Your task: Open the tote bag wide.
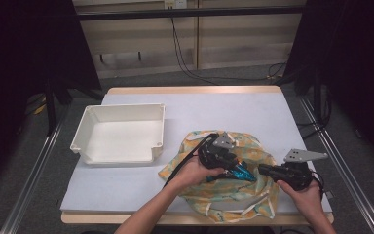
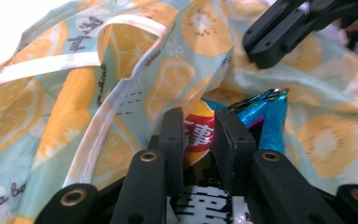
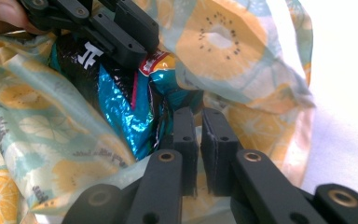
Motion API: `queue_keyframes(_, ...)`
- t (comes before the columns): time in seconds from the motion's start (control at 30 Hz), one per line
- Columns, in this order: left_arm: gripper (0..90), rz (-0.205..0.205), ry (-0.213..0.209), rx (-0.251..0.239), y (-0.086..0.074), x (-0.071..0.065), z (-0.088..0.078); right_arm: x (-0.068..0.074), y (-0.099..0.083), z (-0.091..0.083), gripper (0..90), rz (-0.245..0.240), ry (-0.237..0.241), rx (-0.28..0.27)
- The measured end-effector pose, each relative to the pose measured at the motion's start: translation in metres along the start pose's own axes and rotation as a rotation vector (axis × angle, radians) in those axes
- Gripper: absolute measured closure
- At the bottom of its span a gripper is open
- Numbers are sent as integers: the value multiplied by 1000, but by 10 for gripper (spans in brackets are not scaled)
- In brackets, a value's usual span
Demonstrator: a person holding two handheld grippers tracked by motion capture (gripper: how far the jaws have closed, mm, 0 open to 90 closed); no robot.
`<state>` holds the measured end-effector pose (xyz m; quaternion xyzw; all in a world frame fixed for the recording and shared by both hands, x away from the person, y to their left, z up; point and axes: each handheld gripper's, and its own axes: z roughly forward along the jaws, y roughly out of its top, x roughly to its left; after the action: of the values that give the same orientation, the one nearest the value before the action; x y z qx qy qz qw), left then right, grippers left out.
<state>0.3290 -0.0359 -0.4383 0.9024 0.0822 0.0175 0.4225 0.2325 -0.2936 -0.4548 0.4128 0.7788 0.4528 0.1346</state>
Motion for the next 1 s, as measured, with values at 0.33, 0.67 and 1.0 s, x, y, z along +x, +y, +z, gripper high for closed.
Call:
queue_keyframes(0.33,846,89,-86,43,12,-22,-3,-2,0,2,841,12,2,5)
queue_keyframes(0.67,608,142,-40,101,8,-26,11,-2,-1,0,828,10,1,1)
queue_keyframes(1.0,486,142,17,68,8,-18,5,-3,0,1,817,9,0,-5)
